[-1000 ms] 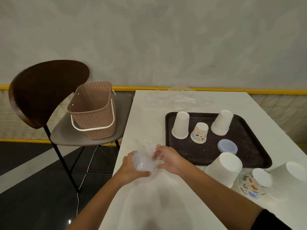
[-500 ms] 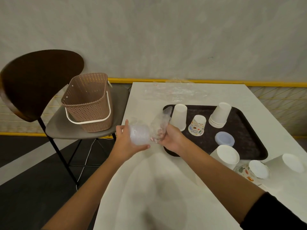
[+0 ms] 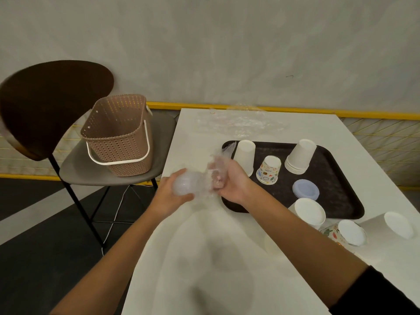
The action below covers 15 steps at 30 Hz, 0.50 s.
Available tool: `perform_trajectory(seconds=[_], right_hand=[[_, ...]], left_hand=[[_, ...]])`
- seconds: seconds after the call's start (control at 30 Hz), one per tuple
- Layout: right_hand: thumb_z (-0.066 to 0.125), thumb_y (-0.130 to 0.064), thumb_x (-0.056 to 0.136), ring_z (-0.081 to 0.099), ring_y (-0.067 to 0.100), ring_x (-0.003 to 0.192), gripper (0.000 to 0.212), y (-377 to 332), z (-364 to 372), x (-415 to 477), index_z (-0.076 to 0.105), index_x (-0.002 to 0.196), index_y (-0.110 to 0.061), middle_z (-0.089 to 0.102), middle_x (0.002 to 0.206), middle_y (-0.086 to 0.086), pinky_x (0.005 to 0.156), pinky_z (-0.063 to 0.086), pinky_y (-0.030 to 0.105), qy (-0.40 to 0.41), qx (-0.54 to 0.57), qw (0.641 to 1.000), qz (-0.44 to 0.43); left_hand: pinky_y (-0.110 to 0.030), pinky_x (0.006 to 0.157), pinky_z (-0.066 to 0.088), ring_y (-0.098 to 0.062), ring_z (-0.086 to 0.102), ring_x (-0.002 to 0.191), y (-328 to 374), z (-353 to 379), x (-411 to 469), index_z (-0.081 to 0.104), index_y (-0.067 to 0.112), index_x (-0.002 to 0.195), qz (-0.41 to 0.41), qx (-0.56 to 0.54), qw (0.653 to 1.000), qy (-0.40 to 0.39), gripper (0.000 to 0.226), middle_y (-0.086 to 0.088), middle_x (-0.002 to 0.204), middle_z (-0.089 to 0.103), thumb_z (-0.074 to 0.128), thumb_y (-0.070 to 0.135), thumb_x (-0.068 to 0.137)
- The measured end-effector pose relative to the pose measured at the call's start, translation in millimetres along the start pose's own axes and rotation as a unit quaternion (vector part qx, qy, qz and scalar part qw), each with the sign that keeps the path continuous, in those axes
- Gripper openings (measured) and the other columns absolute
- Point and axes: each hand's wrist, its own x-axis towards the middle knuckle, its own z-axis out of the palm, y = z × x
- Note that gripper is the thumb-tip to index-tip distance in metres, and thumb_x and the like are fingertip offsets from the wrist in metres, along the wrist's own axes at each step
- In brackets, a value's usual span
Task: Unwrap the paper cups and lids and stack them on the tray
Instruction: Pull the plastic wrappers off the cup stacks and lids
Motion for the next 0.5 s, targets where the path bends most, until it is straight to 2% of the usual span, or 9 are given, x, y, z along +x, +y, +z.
perform_trajectory(seconds=[0.03,0.13,0.17,0.27,0.37,0.43,0.5], right_hand=[[0.044,-0.03,0.092,0.025,0.012,0.038,0.036,-3.2,-1.4,-1.8,0.05,0.061,-0.013,0.031,0.043,-0.002,0.051,0.027,0.025,0.0,-0.008,1.0,-0.024],[0.038,-0.016,0.088,0.025,0.012,0.045,0.034,-11.2,-5.0,-5.0,0.042,0.054,-0.017,0.03,0.048,-0.004,0.052,0.025,0.025,-0.003,0.019,0.997,-0.072],[0.039,-0.014,0.086,0.026,0.012,0.047,0.033,-13.2,-4.6,-5.8,0.041,0.054,-0.017,0.031,0.05,-0.004,0.053,0.025,0.025,0.0,0.046,0.996,-0.078],[0.04,-0.009,0.081,0.028,0.013,0.048,0.029,-14.8,-1.5,-3.1,0.037,0.054,-0.015,0.033,0.05,-0.002,0.055,0.028,0.026,0.025,0.105,0.99,-0.087],[0.036,-0.005,0.083,0.033,0.013,0.044,0.031,-15.5,4.3,-3.0,0.036,0.053,-0.013,0.035,0.042,-0.003,0.06,0.036,0.028,0.051,0.105,0.988,-0.104],[0.035,-0.003,0.085,0.043,0.016,0.054,0.029,-16.3,6.4,-3.9,0.043,0.058,-0.01,0.046,0.05,0.002,0.07,0.043,0.031,0.073,0.083,0.987,-0.12],[0.036,-0.001,0.087,0.051,0.019,0.066,0.023,-17.9,6.5,-3.7,0.05,0.069,-0.007,0.052,0.064,0.008,0.081,0.047,0.035,0.091,0.06,0.986,-0.126]], left_hand=[[-0.045,0.09,0.05,-0.028,0.05,0.115,-3.9,-7.7,3.3,0.048,0.035,0.129,-0.01,-0.004,1.0,0.027,0.073,-0.007,0.125,0.041,0.081,0.019,0.066],[-0.033,0.068,0.053,-0.028,0.056,0.104,-10.9,-30.2,8.8,0.049,0.031,0.129,-0.037,-0.019,0.997,0.07,0.066,-0.011,0.128,0.044,0.077,0.013,0.072],[-0.031,0.067,0.053,-0.027,0.055,0.104,-11.7,-36.3,9.7,0.049,0.031,0.128,-0.042,-0.021,0.996,0.071,0.065,-0.011,0.128,0.044,0.076,0.013,0.073],[-0.038,0.078,0.055,-0.029,0.051,0.112,-13.1,-49.6,12.1,0.047,0.036,0.129,-0.057,-0.024,0.995,0.085,0.065,-0.008,0.13,0.041,0.075,0.017,0.074],[-0.043,0.084,0.054,-0.029,0.05,0.112,-10.3,-56.3,10.4,0.046,0.037,0.128,-0.065,-0.026,0.991,0.117,0.067,-0.008,0.132,0.041,0.075,0.023,0.07],[-0.049,0.09,0.051,-0.03,0.049,0.113,-8.4,-58.2,10.0,0.045,0.035,0.13,-0.06,-0.023,0.986,0.155,0.071,-0.009,0.132,0.037,0.076,0.026,0.067],[-0.05,0.094,0.048,-0.032,0.046,0.115,-7.3,-60.1,9.2,0.042,0.03,0.134,-0.06,-0.026,0.977,0.201,0.07,-0.01,0.134,0.031,0.075,0.022,0.073]])
